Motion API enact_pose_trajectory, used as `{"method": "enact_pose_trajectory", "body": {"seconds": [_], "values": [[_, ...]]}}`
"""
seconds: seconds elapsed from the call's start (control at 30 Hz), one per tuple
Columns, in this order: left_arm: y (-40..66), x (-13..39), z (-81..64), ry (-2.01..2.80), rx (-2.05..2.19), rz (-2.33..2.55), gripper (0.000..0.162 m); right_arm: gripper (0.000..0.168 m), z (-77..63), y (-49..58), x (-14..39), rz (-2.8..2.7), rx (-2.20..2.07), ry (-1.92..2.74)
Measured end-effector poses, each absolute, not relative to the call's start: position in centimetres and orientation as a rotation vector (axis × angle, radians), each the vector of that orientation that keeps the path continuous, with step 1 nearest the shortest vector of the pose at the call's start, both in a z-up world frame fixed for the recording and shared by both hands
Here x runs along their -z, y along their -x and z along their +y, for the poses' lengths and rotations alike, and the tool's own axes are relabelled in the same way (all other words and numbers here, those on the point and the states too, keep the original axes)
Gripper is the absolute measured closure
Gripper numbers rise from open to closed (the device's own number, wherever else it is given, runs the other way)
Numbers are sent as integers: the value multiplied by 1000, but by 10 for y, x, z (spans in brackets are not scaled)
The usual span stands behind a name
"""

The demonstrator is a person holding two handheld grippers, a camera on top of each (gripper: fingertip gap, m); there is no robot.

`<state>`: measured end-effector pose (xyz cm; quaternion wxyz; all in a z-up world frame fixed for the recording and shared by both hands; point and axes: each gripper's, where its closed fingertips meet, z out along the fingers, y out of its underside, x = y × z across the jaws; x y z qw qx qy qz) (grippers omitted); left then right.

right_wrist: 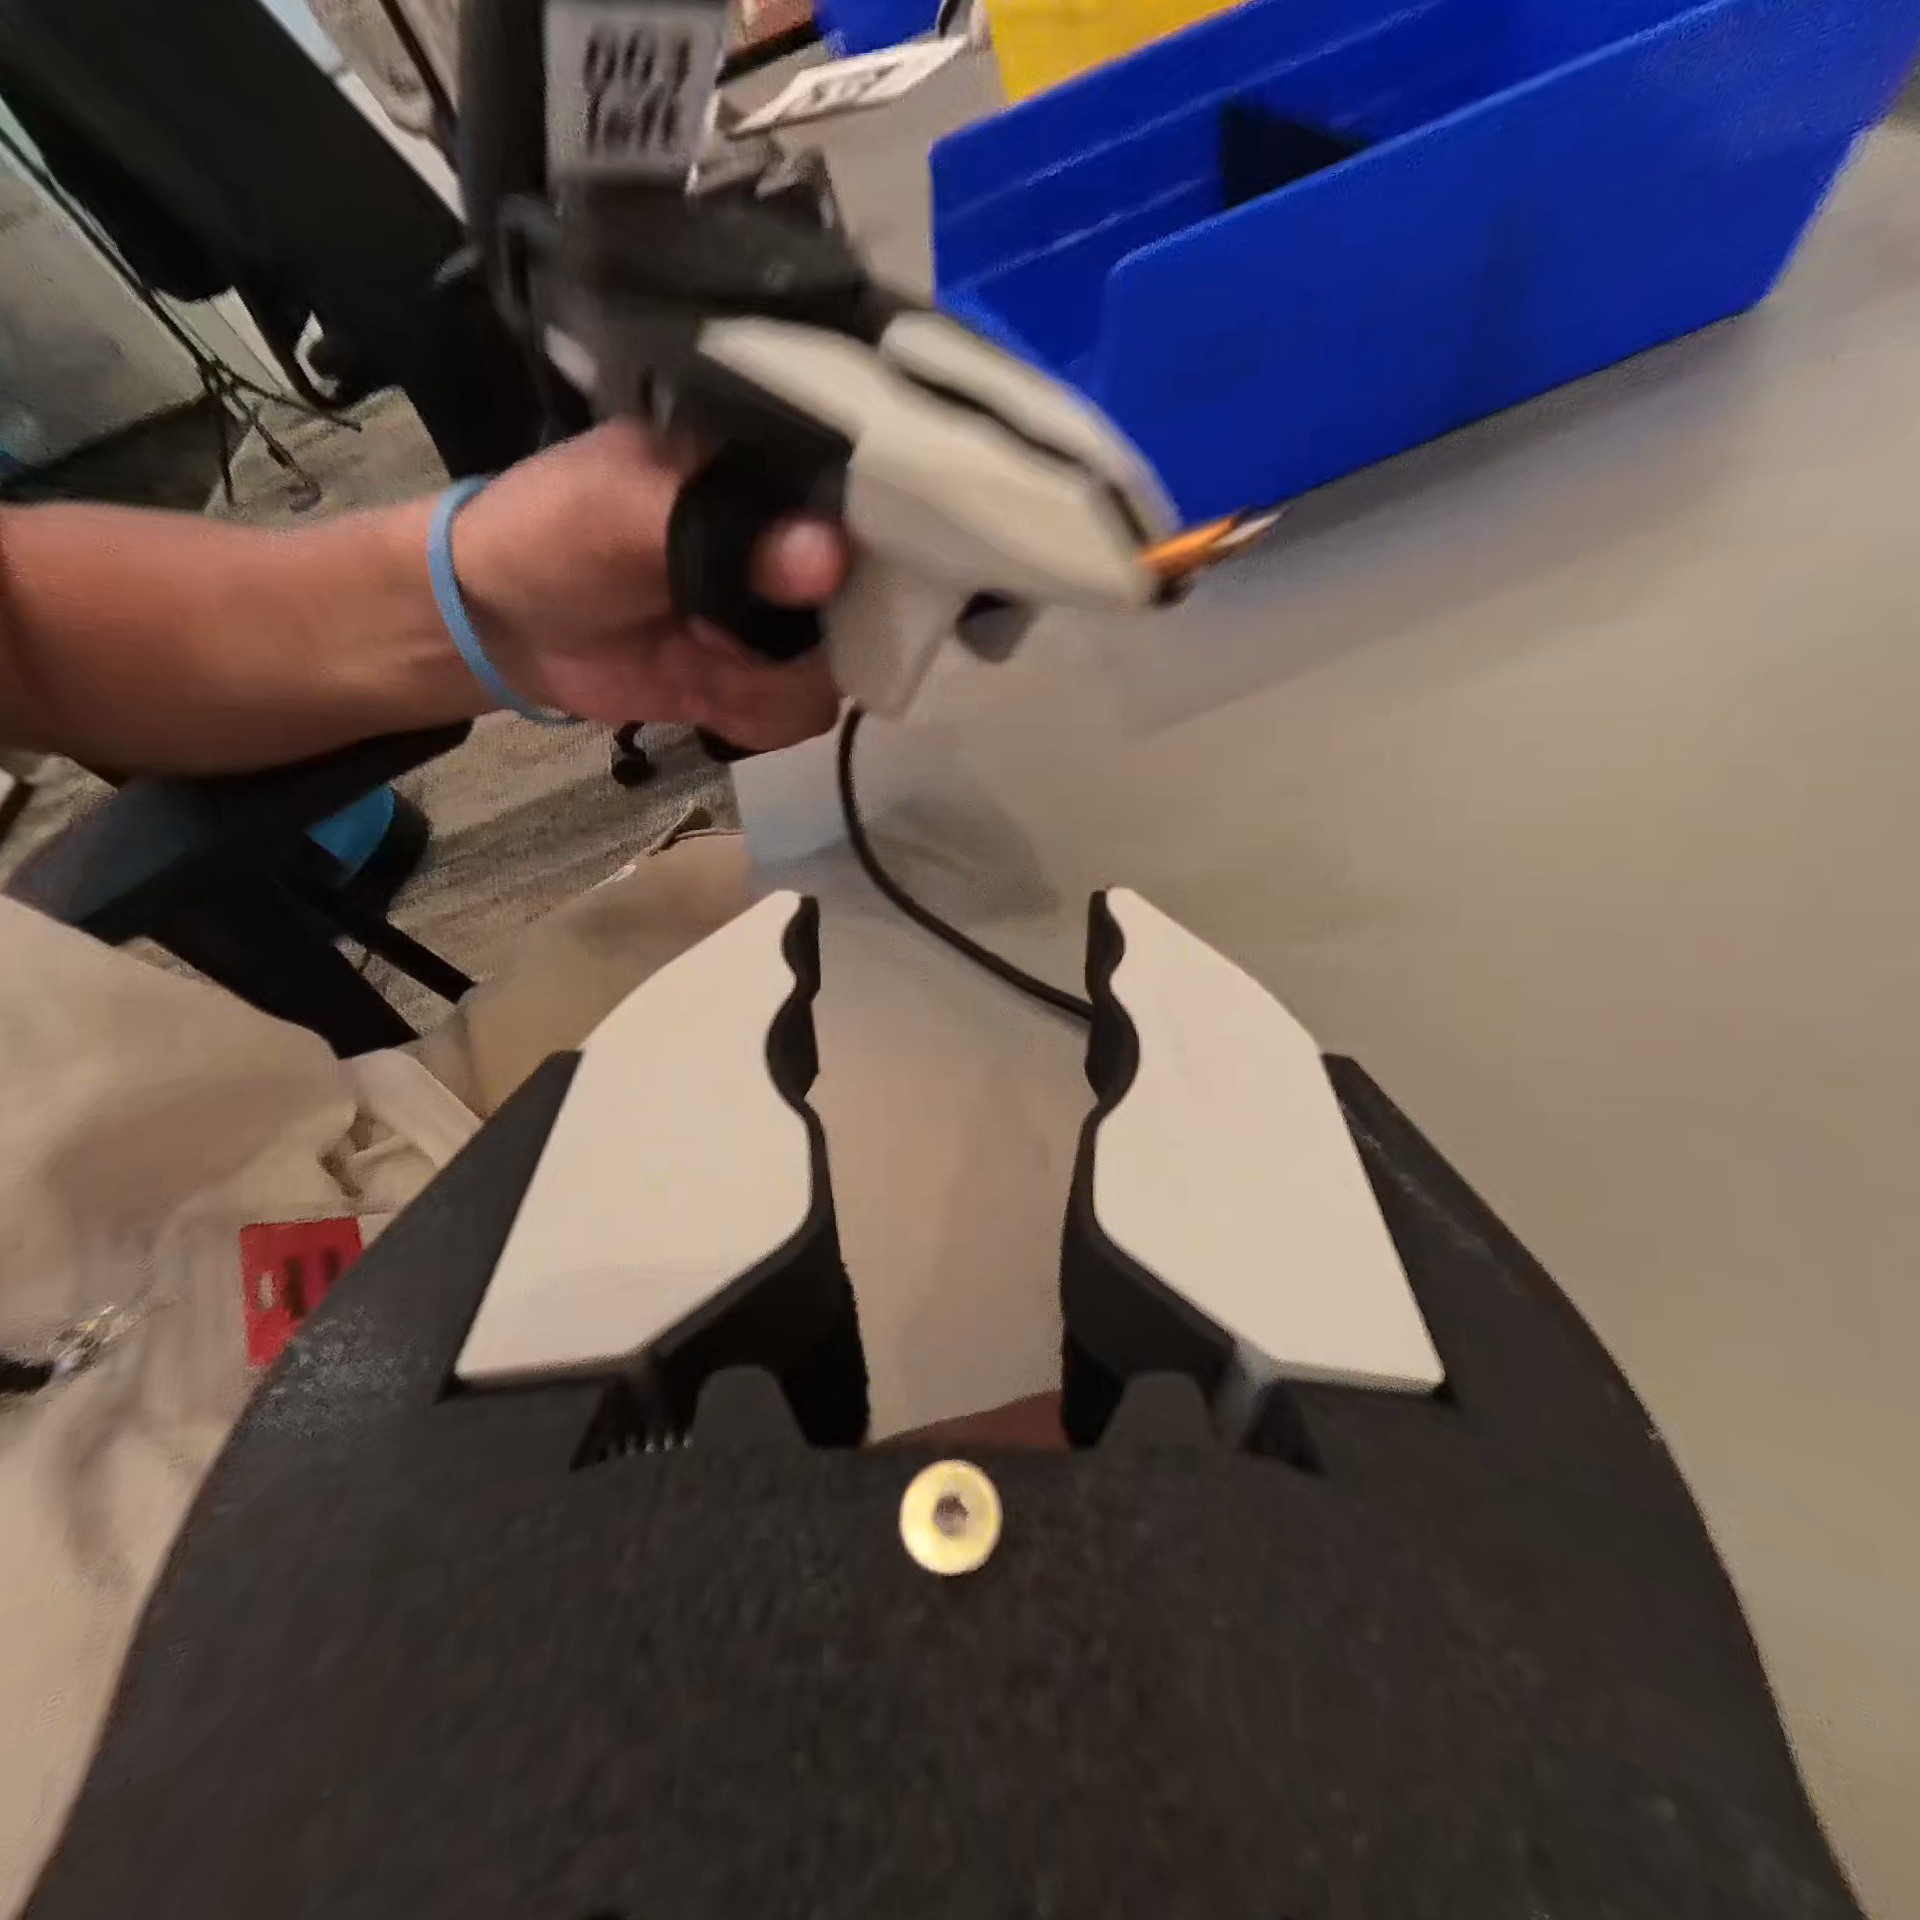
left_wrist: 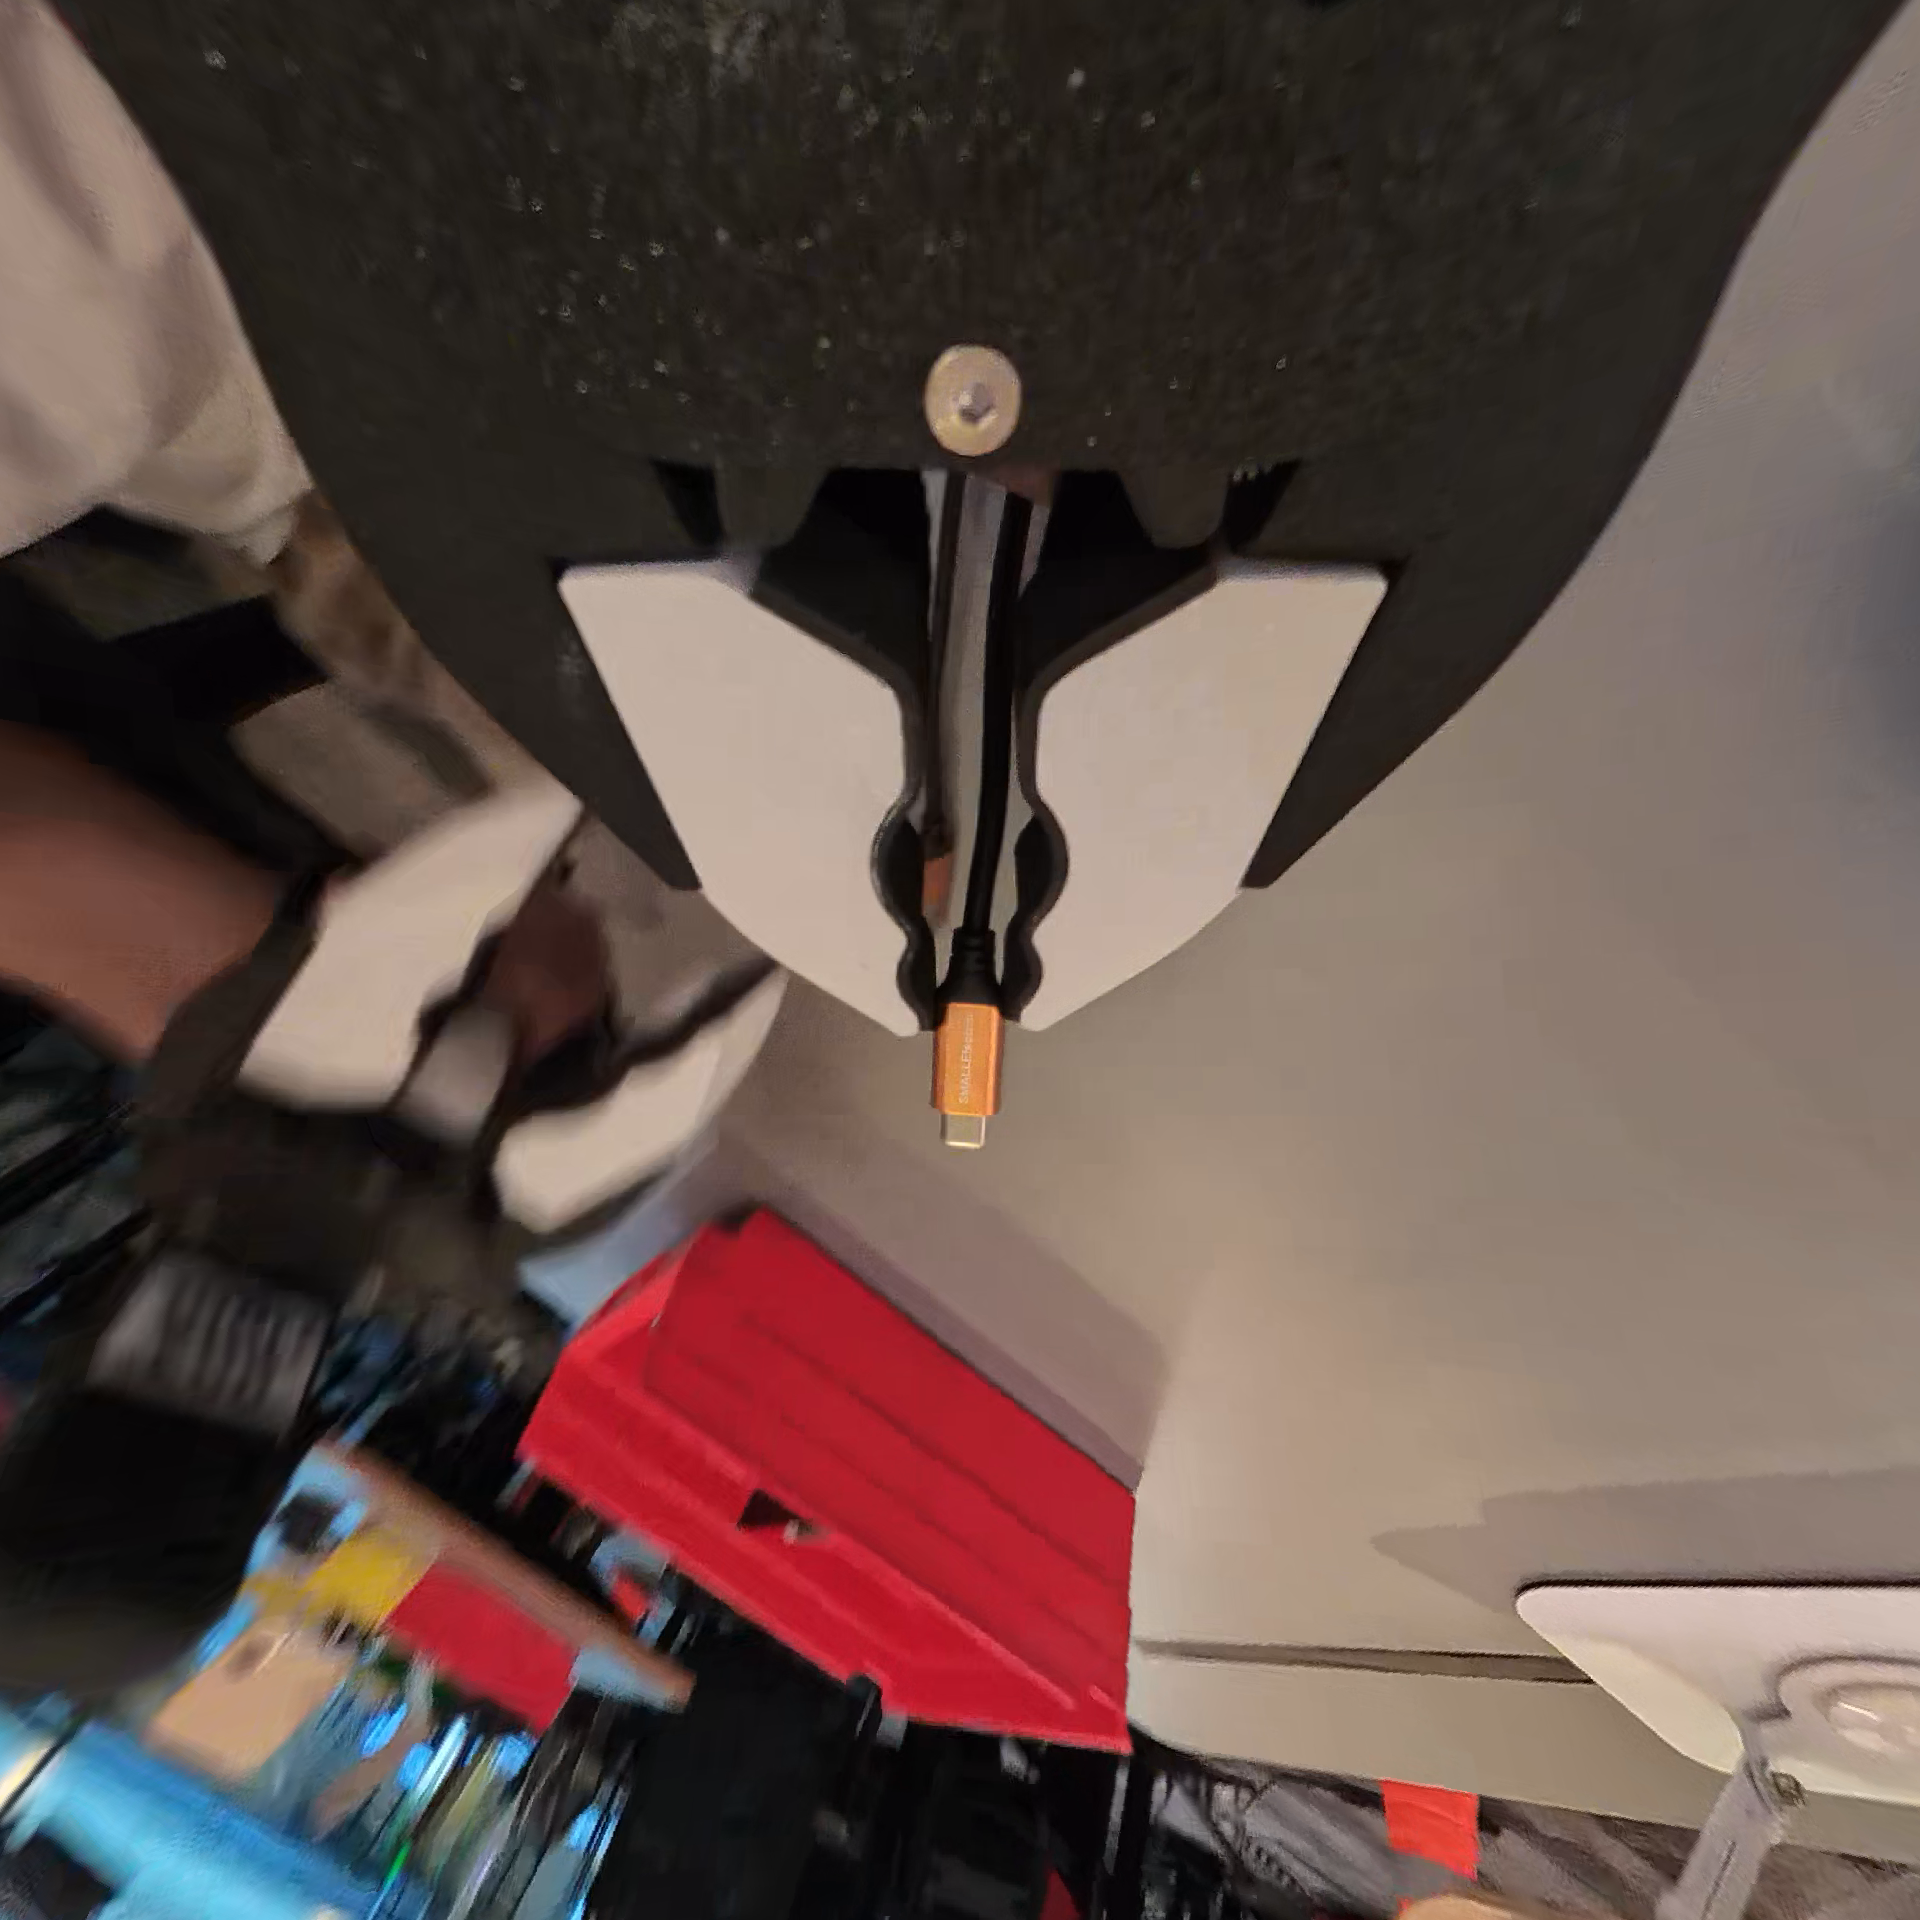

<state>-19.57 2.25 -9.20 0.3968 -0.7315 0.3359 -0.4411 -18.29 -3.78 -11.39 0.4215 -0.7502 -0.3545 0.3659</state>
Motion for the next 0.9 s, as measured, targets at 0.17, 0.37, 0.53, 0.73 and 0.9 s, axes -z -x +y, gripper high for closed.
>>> {"method": "enact_pose_trajectory", "body": {"seconds": [0.17,0.37,0.53,0.73,0.9], "values": [[201,67,30,1809,1404,609,150,122,-44,240,144,-980,-748,1887],[207,51,31,1750,1502,515,150,163,-43,271,160,-1072,-747,1959],[218,45,34,1743,1422,533,145,165,-51,251,148,-1164,-641,1893],[240,53,25,1768,1235,667,117,165,-51,171,68,-1036,-719,1783],[240,88,-2,1862,1211,735,125,165,-27,49,-28,-676,-681,1747]]}}
